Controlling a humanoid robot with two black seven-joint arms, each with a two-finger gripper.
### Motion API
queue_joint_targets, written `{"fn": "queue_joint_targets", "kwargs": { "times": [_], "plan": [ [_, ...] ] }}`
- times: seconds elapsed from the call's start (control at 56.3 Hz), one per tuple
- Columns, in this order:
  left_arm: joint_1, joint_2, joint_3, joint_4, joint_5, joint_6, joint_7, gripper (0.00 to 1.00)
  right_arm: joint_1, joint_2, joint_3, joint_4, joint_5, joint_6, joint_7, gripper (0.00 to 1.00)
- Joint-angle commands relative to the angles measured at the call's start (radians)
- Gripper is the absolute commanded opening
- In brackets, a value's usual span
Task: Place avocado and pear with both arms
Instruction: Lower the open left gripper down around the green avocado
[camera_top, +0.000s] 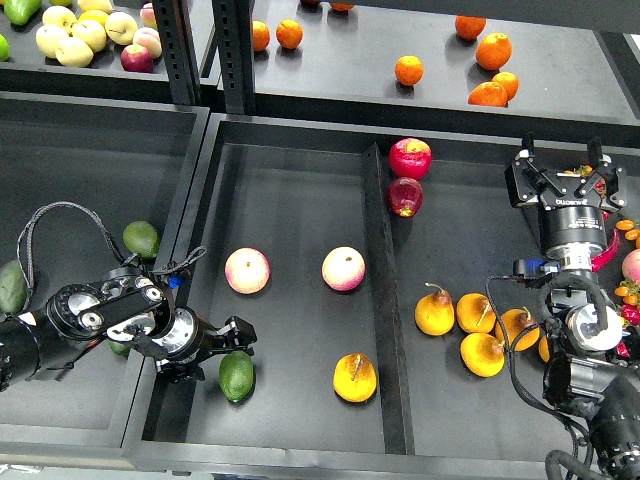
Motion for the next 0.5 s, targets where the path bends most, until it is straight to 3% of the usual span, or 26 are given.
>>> {"fn": "queue_joint_targets", "kwargs": {
  "times": [0.0,0.355,0.48],
  "plan": [
    [0.0,-0.001,0.001,0.0,0.0,0.0,0.0,0.99,0.0,0.001,0.0,0.001,0.0,0.0,0.0,0.99],
    [0.006,-0.024,0.001,0.019,0.002,0.0,0.0,0.99,0.0,0.003,0.0,0.001,0.0,0.0,0.0,0.99],
    [0.006,-0.029,0.001,0.023,0.002,0.0,0.0,0.94,0.0,0.003,0.0,0.001,0.0,0.0,0.0,0.99]
  ]
}}
